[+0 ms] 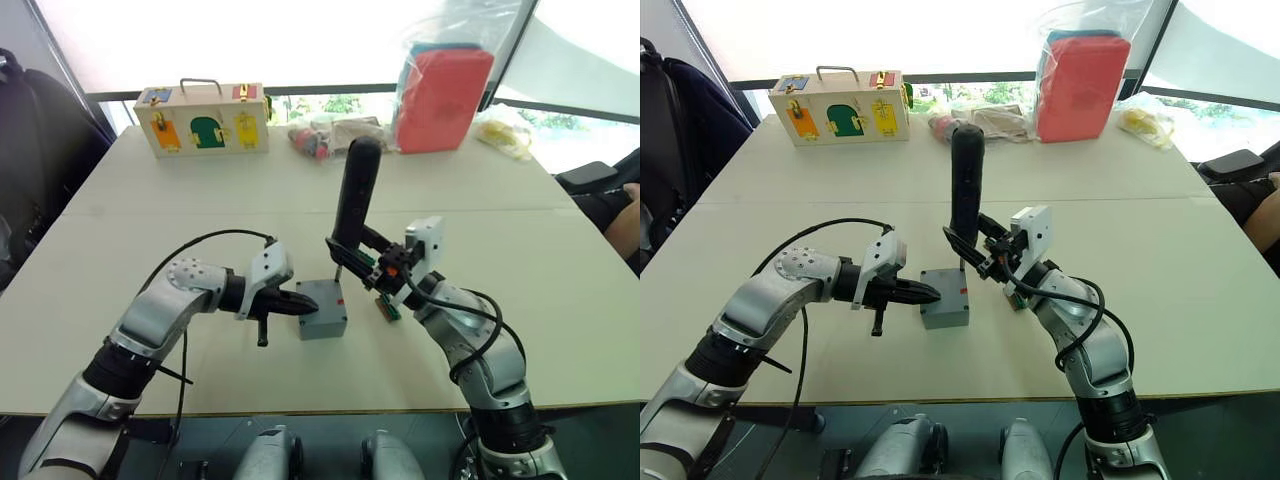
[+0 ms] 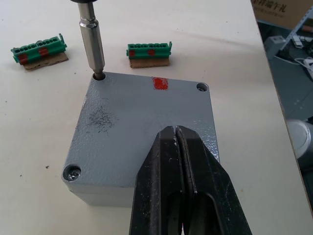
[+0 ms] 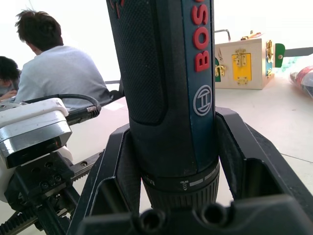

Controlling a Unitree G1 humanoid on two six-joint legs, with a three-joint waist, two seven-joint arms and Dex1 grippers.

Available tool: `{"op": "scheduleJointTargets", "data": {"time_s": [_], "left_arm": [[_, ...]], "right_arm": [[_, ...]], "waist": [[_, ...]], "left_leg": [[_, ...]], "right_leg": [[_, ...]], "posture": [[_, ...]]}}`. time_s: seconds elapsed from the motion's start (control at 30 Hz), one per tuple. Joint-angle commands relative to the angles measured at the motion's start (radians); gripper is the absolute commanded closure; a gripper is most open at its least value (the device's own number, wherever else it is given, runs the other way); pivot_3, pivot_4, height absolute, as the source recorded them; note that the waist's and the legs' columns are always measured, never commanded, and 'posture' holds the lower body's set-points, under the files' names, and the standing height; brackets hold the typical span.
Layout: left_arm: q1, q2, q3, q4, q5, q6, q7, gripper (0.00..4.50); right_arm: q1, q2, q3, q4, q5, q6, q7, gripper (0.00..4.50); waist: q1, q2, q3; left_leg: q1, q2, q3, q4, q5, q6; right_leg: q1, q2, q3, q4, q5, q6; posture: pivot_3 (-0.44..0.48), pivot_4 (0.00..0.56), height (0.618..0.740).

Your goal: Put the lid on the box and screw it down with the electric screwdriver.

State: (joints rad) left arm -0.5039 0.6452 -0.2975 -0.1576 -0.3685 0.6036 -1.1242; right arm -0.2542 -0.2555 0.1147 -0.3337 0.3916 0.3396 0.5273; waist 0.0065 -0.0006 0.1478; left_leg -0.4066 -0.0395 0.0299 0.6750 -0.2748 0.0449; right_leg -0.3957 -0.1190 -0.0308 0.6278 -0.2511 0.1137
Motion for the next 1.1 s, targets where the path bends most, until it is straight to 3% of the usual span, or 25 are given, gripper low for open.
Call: {"op": "scheduleJointTargets", "data": {"time_s": [0.03, 0.87, 1.1], "left_arm": [[0.017, 0.003, -0.018, 0.011, 0.022, 0.011, 0.003, 4.5], [0.01, -0.003, -0.026, 0.021, 0.029, 0.003, -0.001, 4.5], [-0.003, 0.013, -0.003, 0.02, 0.025, 0.002, -0.009, 4.5]], "right_arm": [[0.053, -0.015, 0.056, 0.083, -0.03, 0.08, 0.005, 2.73], [0.023, -0.034, 0.035, 0.021, -0.017, 0.091, 0.004, 2.73], [-0.121, -0.1, -0.054, -0.183, 0.117, 0.232, 0.001, 2.73]], "waist": [[0.0, 0.0, -0.001], [-0.001, -0.002, -0.005], [0.001, 0.0, -0.003]], "left_leg": [[0.0, 0.0, 0.0, 0.0, 0.0, 0.0], [0.002, 0.0, 0.0, -0.011, 0.0, -0.002], [0.0, 0.0, 0.0, -0.012, 0.0, -0.002]], "right_leg": [[0.0, 0.0, 0.0, 0.0, 0.0, 0.0], [0.0, -0.003, 0.0, -0.009, 0.0, -0.002], [-0.002, -0.004, 0.0, -0.011, 0.0, -0.003]], "posture": [[0.0, 0.15, 0.74], [0.0, 0.15, 0.74], [0.0, 0.15, 0.74]]}}
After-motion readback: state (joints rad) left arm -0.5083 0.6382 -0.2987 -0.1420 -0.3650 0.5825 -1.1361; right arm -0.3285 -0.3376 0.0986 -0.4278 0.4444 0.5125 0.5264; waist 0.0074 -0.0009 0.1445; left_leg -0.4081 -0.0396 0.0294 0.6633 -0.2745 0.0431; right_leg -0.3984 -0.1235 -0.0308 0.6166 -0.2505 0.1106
